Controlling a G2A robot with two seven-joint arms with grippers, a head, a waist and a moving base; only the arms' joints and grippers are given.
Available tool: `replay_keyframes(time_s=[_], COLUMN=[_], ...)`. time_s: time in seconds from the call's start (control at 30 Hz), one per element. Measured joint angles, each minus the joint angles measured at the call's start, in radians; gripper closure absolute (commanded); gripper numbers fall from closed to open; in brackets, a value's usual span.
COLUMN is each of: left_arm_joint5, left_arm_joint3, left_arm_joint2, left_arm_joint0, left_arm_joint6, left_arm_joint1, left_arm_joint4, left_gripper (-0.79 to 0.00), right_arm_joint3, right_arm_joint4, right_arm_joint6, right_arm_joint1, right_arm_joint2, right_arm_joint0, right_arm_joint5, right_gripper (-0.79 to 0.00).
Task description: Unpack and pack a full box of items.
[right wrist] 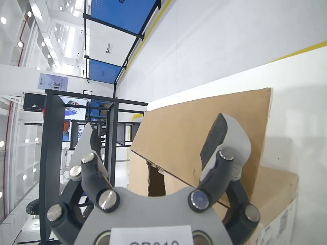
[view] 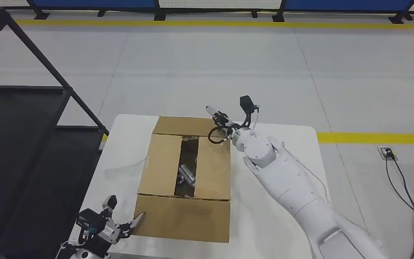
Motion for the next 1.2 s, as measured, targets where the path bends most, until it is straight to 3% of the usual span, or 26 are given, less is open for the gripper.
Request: replay_keyframes(time_s=[0.2,0.43,0.6,0.77,0.97,1.2], left_arm_joint5=[0.004,0.015,0.018,0.006,-0.009,-0.021], left_arm_joint3=[0.0,-0.001,0.005,0.008,0.004,0.001], left_arm_joint2=[-0.006,-0.052,-0.078,-0.091,-0.092,-0.091], left_arm_joint0=[0.003,0.002,-0.004,-0.001,0.011,0.032], left_arm_joint6=[0.007,0.006,-0.007,-0.003,0.01,0.035], left_arm_joint1=[0.001,0.002,0.003,0.004,0.005,0.004], left_arm_joint4=[-0.009,-0.09,-0.129,-0.139,-0.128,-0.118], left_gripper=[-0.785,-0.785,-0.785,-0.785,-0.785,-0.785], right_arm_joint3=[0.037,-0.088,-0.221,-0.289,-0.268,-0.168], right_arm_joint4=[0.036,0.061,0.033,-0.028,-0.03,0.025], right_arm_joint6=[0.019,0.217,0.328,0.337,0.361,0.411], right_arm_joint1=[-0.024,-0.004,0.021,0.027,0.003,-0.045], right_arm_joint2=[0.016,0.059,0.081,0.075,0.041,-0.004], right_arm_joint0=[0.007,-0.068,-0.157,-0.201,-0.189,-0.145], right_arm_joint5=[-0.086,-0.223,-0.172,-0.089,-0.025,-0.026], right_gripper=[-0.785,-0.785,-0.785,-0.785,-0.785,-0.785])
